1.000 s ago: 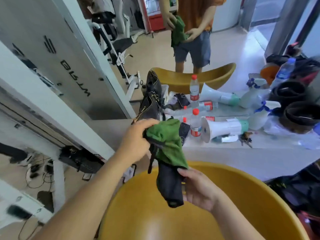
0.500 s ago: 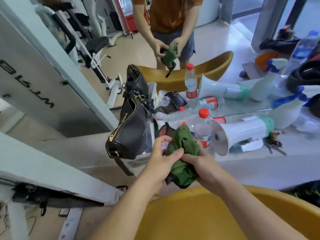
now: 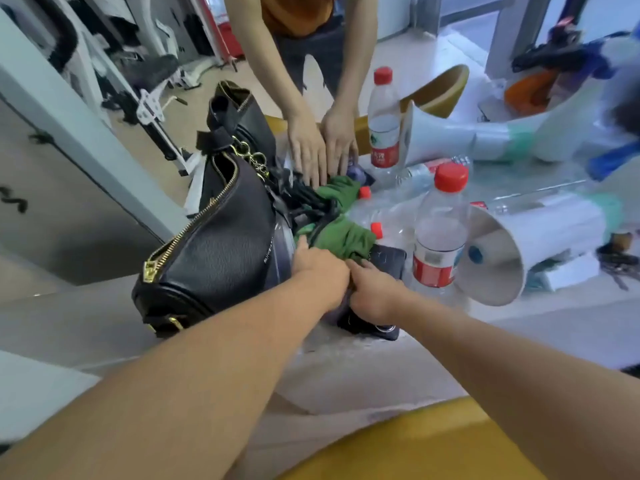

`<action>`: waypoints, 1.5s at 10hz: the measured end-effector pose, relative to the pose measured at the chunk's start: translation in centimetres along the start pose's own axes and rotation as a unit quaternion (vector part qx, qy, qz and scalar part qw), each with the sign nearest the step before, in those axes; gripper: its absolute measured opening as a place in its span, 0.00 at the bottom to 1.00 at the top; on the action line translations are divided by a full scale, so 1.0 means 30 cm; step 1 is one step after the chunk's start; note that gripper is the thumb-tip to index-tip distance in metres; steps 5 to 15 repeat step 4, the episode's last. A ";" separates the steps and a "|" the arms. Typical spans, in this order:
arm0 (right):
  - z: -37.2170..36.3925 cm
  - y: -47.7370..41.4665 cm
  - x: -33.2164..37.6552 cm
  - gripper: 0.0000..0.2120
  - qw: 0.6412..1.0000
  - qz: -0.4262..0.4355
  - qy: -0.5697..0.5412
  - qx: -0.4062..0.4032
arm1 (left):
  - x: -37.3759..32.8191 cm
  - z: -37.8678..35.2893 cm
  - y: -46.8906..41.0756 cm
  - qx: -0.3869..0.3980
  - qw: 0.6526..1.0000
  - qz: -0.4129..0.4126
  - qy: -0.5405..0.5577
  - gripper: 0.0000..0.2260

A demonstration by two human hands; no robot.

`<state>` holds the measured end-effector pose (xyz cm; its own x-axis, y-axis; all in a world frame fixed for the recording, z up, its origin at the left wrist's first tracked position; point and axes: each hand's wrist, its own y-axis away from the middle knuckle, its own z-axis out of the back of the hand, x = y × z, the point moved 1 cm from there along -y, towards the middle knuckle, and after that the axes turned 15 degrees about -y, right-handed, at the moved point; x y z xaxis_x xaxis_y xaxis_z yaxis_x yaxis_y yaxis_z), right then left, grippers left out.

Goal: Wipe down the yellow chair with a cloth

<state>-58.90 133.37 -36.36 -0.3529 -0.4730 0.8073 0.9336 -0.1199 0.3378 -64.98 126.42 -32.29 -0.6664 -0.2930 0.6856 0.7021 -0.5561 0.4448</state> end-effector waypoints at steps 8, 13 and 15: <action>-0.009 0.226 -0.049 0.23 0.981 0.120 0.021 -0.151 | -0.028 0.017 0.115 -0.073 0.995 0.046 0.051 0.14; -0.009 0.226 -0.049 0.23 0.981 0.120 0.021 -0.151 | -0.028 0.017 0.115 -0.073 0.995 0.046 0.051 0.14; -0.009 0.226 -0.049 0.23 0.981 0.120 0.021 -0.151 | -0.028 0.017 0.115 -0.073 0.995 0.046 0.051 0.14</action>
